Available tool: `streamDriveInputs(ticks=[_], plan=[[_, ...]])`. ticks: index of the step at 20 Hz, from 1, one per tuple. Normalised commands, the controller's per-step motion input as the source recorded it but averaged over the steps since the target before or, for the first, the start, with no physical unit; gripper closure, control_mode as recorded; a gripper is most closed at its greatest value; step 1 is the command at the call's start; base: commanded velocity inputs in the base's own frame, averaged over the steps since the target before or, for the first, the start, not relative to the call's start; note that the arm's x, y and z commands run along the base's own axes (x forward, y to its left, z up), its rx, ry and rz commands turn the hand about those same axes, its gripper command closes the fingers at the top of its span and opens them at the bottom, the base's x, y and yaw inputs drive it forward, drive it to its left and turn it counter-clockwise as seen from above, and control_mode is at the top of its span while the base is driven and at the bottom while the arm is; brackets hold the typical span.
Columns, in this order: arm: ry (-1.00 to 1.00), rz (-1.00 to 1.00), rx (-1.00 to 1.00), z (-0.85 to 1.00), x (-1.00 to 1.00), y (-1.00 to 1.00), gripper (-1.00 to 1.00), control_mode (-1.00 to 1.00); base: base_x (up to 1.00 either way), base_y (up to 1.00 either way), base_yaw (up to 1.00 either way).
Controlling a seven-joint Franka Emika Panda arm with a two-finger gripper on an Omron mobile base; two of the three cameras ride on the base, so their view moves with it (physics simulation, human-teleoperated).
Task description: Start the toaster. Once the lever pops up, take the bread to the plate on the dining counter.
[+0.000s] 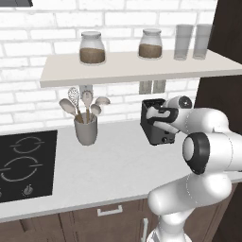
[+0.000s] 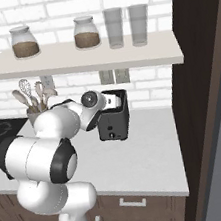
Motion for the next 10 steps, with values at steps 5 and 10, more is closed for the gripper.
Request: streamDriveInputs(ticks=[5, 10], plan=[[0.00, 0.00, 0.00, 0.00, 0.00, 0.00, -1.00, -1.00, 0.00, 0.00, 0.00], [0.00, 0.00, 0.00, 0.00, 0.00, 0.00, -1.00, -1.00, 0.00, 0.00, 0.00]])
